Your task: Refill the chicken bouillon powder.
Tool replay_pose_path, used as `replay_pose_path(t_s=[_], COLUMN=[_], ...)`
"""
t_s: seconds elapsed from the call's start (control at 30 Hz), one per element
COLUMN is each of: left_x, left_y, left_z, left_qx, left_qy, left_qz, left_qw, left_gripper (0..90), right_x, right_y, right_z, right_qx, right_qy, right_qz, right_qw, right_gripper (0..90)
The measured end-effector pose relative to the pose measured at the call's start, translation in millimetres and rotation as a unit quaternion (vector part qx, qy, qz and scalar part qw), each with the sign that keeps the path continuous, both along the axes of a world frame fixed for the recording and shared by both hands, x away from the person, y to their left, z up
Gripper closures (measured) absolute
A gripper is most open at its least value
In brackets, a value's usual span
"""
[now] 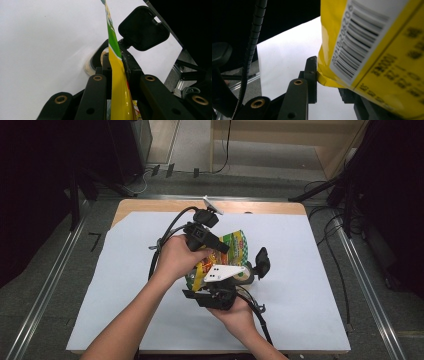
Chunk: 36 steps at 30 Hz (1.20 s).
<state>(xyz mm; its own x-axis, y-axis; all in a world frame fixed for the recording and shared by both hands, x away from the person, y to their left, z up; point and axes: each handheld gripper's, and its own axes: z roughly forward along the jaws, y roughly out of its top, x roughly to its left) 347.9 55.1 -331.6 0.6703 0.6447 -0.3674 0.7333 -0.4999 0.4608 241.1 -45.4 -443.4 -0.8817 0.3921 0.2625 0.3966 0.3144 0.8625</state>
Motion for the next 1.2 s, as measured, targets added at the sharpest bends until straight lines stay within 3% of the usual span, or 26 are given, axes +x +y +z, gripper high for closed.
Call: replay_pose_path(t_s=[0.57,1.2], left_x=[-4.8,-6.4], left_y=[-2.7,-0.9], left_z=[4.7,3.4], left_qx=[0.018,0.016], left_qy=[-0.005,-0.004], left_qz=[-0.003,-0.001], left_qw=[0.9998,0.9999], left_gripper=[81.8,82.1], right_x=[-3.5,-3.8], right_y=[4.2,4.9], right_z=[3.5,5.8], right_qx=[0.020,0.008], right_qy=[0.015,0.009], right_qz=[0.001,0.004], right_qw=[0.9997,0.9999], right_gripper=[74.0,73.8])
